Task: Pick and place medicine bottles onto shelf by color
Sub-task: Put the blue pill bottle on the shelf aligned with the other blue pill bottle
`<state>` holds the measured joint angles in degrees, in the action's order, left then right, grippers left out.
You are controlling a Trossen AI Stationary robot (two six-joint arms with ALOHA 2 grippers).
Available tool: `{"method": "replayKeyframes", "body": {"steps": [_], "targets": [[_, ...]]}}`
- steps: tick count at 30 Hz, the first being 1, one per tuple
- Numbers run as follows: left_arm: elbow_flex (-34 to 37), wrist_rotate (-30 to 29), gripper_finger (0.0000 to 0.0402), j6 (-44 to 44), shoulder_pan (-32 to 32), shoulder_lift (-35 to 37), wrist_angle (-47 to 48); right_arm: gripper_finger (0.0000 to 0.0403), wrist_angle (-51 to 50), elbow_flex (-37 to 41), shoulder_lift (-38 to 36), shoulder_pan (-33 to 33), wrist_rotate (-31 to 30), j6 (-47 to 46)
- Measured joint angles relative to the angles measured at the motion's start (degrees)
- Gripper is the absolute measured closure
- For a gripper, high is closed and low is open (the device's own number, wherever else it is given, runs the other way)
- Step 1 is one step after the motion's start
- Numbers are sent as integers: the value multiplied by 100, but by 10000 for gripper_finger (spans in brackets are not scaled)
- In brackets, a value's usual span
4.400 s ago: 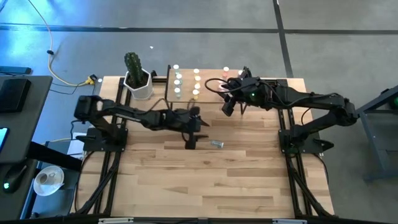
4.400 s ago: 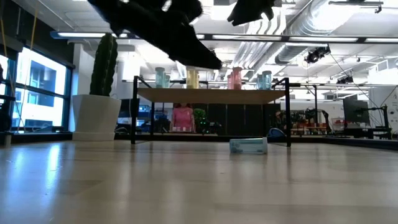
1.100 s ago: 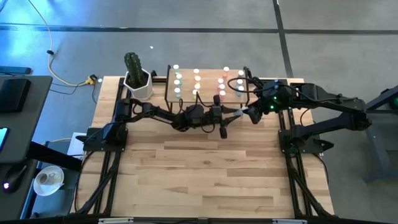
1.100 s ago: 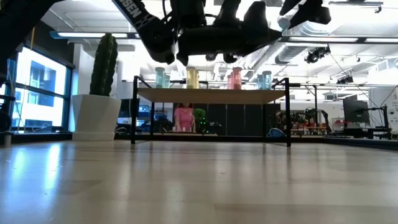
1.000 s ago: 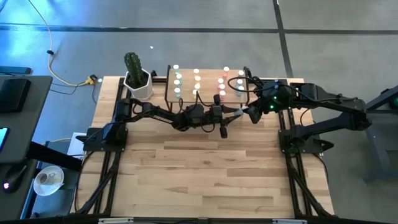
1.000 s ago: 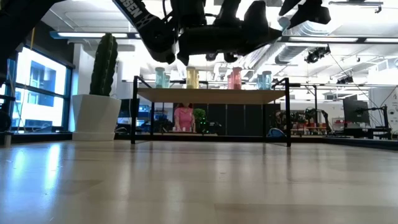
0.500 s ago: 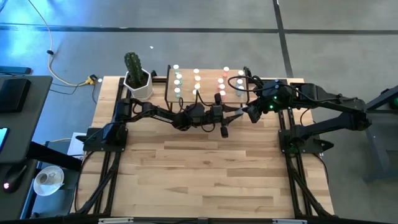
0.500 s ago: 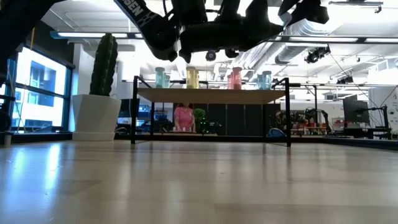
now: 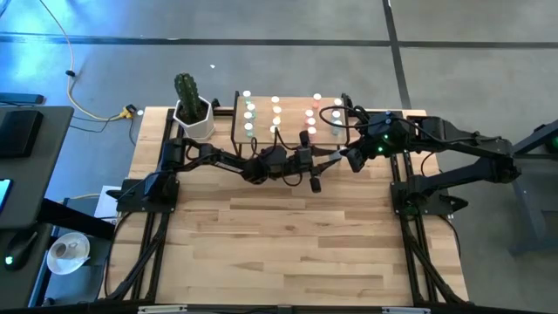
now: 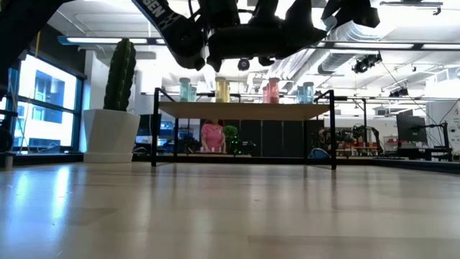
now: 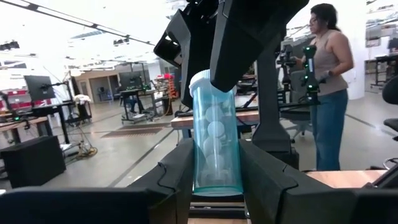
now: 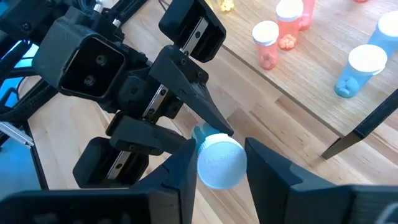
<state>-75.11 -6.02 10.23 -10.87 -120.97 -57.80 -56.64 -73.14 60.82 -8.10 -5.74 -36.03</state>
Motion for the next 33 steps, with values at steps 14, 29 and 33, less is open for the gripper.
{"method": "replayKeyframes", "body": {"steps": [14, 29, 33], "targets": [[2, -98, 196, -107, -4, 0, 666, 299, -12, 0, 2, 0, -176, 47], [9, -107, 177, 32, -342, 1377, 4160, 299, 83, 0, 2, -693, -269, 900], [494, 109, 176, -184, -460, 1826, 4163, 299, 120, 0, 2, -828, -257, 1205]]}}
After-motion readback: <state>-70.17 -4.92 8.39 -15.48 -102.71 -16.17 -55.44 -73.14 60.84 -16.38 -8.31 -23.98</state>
